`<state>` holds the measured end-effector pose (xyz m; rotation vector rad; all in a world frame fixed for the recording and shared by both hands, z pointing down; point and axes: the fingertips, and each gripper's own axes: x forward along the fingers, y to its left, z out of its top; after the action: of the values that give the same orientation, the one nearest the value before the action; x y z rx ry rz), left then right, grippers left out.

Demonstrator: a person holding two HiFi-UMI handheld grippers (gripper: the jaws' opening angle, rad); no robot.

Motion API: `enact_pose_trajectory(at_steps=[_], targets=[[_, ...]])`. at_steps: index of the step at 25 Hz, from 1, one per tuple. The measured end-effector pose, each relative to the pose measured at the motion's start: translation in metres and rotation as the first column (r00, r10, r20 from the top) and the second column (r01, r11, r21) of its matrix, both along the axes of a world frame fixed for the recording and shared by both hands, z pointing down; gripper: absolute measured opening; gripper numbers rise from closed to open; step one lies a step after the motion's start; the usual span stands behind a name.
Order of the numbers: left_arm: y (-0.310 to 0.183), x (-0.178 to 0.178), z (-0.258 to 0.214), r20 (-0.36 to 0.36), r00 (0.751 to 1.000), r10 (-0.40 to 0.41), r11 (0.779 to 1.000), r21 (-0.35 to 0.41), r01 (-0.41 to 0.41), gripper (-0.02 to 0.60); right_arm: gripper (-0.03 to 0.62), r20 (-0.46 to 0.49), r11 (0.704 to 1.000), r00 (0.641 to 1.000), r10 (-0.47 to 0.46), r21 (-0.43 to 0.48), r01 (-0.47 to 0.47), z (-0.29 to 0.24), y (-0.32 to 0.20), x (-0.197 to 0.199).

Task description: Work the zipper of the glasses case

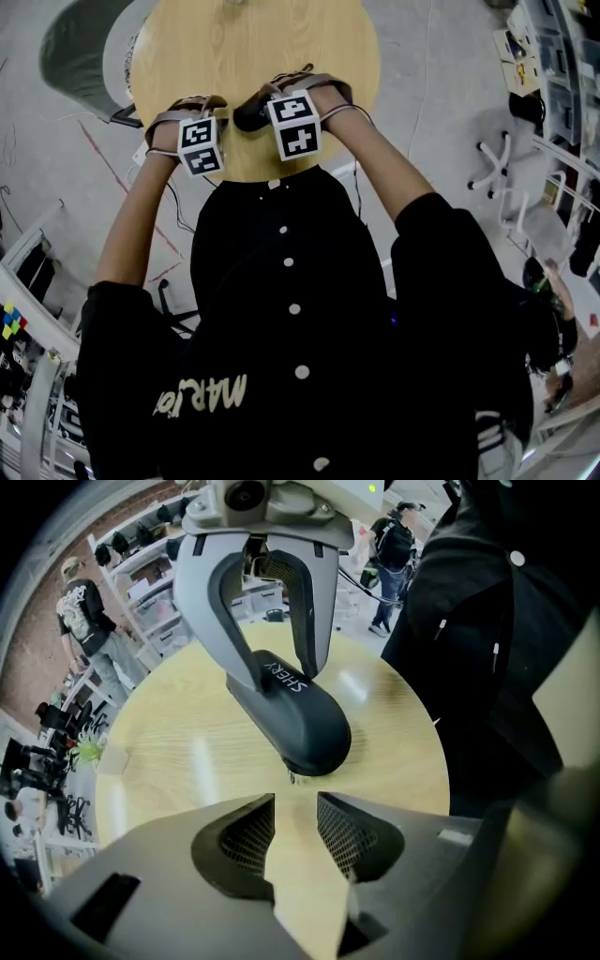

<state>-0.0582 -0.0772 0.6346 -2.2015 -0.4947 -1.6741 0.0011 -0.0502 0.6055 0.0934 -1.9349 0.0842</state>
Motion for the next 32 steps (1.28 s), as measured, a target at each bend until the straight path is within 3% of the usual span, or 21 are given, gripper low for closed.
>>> enact_pose_trajectory(at_steps=[4,6,9,12,13,15,18,20,22,23,25,27,29,32], targets=[[-0.002,-0.007,-0.019,-0.073,0.989,-0.125,0.992,-0.009,0.125,0.129,0.156,0.024,0.995,0.995,0.098,-0.006,-0.097,-0.005,-0.001,0.000],[-0.006,-0.004,-0.041,-0.159,0.962,-0.221,0.975,-0.022,0.220,0.129,0.129,0.072,0.984,0.981,0.178,-0.017,-0.177,-0.016,-0.003,0.002],[-0.010,0.007,-0.087,-0.312,0.876,-0.369,0.928,-0.077,0.364,0.120,0.100,0.168,0.949,0.935,0.312,-0.018,-0.314,-0.043,-0.008,0.010],[-0.024,0.012,-0.131,-0.449,0.747,-0.490,0.862,-0.121,0.493,0.033,0.006,0.282,0.886,0.850,0.445,-0.005,-0.463,-0.077,-0.017,0.023],[-0.028,0.013,-0.145,-0.487,0.700,-0.523,0.839,-0.145,0.525,0.005,0.005,0.325,0.858,0.809,0.490,-0.014,-0.514,-0.088,-0.020,0.028],[-0.036,0.015,-0.172,-0.546,0.601,-0.584,0.790,-0.214,0.574,0.005,0.005,0.408,0.801,0.725,0.556,-0.030,-0.598,-0.111,-0.027,0.038],[-0.048,0.011,-0.212,-0.612,0.412,-0.675,0.695,-0.342,0.632,0.004,0.005,0.530,0.712,0.596,0.603,-0.022,-0.701,-0.148,-0.035,0.054],[-0.056,0.002,-0.239,-0.644,0.274,-0.714,0.631,-0.422,0.651,0.003,0.005,0.614,0.629,0.484,0.624,-0.027,-0.777,-0.174,-0.039,0.067],[-0.062,-0.007,-0.267,-0.676,0.170,-0.717,0.592,-0.461,0.661,0.003,0.003,0.691,0.528,0.348,0.634,-0.057,-0.848,-0.201,-0.039,0.086],[-0.062,-0.011,-0.280,-0.694,0.142,-0.706,0.588,-0.462,0.664,0.003,0.003,0.722,0.477,0.282,0.631,-0.075,-0.876,-0.215,-0.038,0.096],[-0.061,-0.015,-0.302,-0.729,0.115,-0.675,0.599,-0.450,0.662,0.003,0.003,0.779,0.382,0.170,0.604,-0.096,-0.919,-0.243,-0.034,0.118],[-0.059,-0.017,-0.320,-0.758,0.098,-0.645,0.616,-0.439,0.654,0.003,0.002,0.827,0.301,0.090,0.555,-0.099,-0.948,-0.272,-0.029,0.137],[-0.060,-0.019,-0.337,-0.776,0.068,-0.627,0.620,-0.443,0.648,0.003,0.000,0.864,0.238,0.053,0.501,-0.079,-0.968,-0.300,-0.022,0.149],[-0.063,-0.023,-0.359,-0.786,0.004,-0.618,0.599,-0.468,0.650,0.003,-0.002,0.900,0.156,0.062,0.432,-0.007,-0.988,-0.334,-0.008,0.160]])
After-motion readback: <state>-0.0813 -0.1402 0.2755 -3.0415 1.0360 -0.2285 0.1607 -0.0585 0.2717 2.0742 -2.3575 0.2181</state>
